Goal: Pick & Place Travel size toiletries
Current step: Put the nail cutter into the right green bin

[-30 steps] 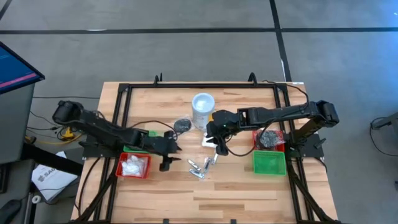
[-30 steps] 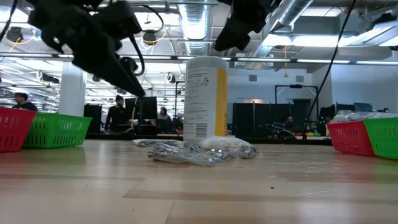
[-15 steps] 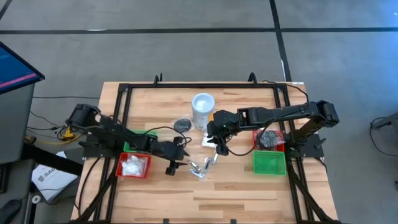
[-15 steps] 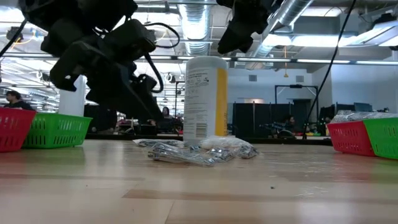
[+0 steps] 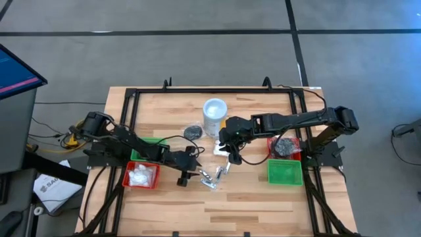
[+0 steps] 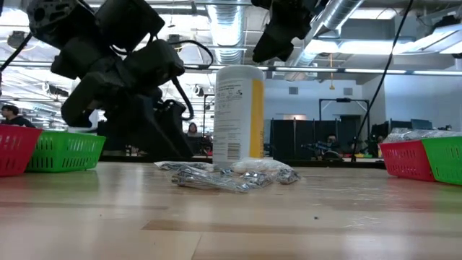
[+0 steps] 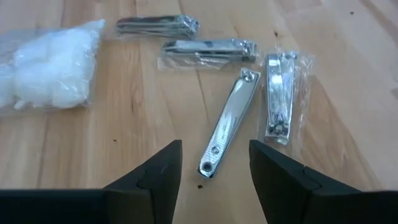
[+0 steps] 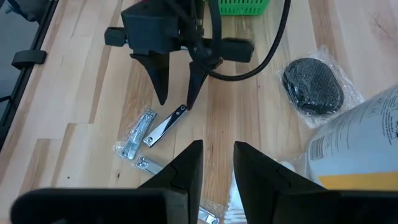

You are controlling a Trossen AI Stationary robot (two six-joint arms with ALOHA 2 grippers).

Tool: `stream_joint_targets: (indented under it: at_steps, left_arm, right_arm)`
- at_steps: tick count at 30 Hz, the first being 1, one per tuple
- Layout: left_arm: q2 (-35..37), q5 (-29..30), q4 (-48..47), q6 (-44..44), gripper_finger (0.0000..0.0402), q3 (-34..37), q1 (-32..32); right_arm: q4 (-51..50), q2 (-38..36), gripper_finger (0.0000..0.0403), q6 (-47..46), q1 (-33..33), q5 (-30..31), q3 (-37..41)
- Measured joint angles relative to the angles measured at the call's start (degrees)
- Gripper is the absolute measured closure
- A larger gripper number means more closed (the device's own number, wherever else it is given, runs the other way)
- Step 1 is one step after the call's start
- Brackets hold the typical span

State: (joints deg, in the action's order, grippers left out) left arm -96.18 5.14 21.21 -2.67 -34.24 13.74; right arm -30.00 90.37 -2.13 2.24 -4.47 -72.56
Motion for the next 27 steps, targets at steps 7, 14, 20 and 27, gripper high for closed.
stream_joint_targets:
  at_steps: [7, 14, 20, 27]
  left_arm:
    - [-2.92, -1.6, 2.52, -2.98, 0.0225, 0.0, -0.21]
    - [-5.35, -3.64, 4.76, -3.03, 0.0225, 0.0, -2.17]
    - [-8.13, -9.35, 8.1, -2.91, 0.0225, -0.11, -4.22]
    - [-8.68, -10.29, 8.27, -2.87, 0.0235, -0.18, -4.42]
  right_arm:
    - [0.0, 0.0, 0.0321, 0.13, 0.0, 0.0, 0.01]
    - [0.0, 0.0, 0.0321, 0.13, 0.0, 0.0, 0.01]
    - [0.0, 0.0, 0.0321, 0.13, 0.0, 0.0, 0.01]
    - [0.0, 0.0, 0.0321, 0.15, 0.0, 0.0, 0.01]
